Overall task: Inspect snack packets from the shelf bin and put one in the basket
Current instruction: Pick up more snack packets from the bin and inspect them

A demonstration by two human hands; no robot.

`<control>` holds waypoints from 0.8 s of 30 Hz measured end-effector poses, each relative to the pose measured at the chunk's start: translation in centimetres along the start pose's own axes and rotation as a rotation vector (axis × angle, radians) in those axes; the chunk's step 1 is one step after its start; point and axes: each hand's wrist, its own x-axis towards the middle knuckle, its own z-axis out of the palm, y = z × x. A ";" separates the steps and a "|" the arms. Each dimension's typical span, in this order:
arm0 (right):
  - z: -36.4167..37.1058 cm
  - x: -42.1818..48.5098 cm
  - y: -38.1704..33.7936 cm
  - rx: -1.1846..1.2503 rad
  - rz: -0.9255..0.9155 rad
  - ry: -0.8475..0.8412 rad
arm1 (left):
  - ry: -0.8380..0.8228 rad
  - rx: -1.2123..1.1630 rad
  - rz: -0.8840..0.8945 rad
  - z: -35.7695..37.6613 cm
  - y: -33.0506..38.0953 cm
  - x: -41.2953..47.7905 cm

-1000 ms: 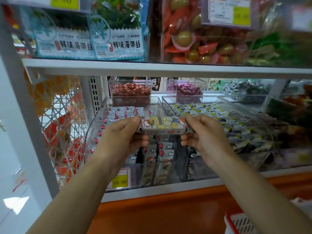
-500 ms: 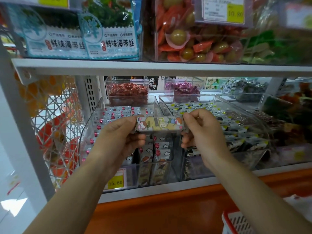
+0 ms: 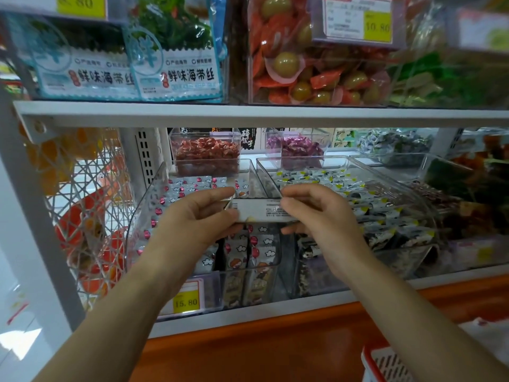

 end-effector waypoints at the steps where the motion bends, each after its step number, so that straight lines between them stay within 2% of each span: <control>1: 0.0 0.0 -0.1 0.005 -0.001 -0.002 | -0.011 0.041 0.015 0.0 0.0 -0.1; 6: -0.3 0.1 -0.1 -0.012 0.021 0.046 | -0.054 0.129 0.086 0.3 0.4 -0.4; 12: 0.1 -0.3 -0.4 -0.210 -0.143 0.140 | -0.023 0.218 0.064 1.2 0.3 -0.6; 16: 0.5 -0.7 -0.5 -0.242 -0.212 0.091 | 0.104 0.246 0.078 1.4 0.2 -0.3; 20: 0.6 -0.8 -0.4 -0.242 -0.229 0.060 | 0.163 0.258 0.123 1.5 0.2 -0.3; 24: 0.2 -0.5 -0.3 -0.142 -0.164 0.008 | 0.186 0.239 0.108 1.1 0.1 -0.1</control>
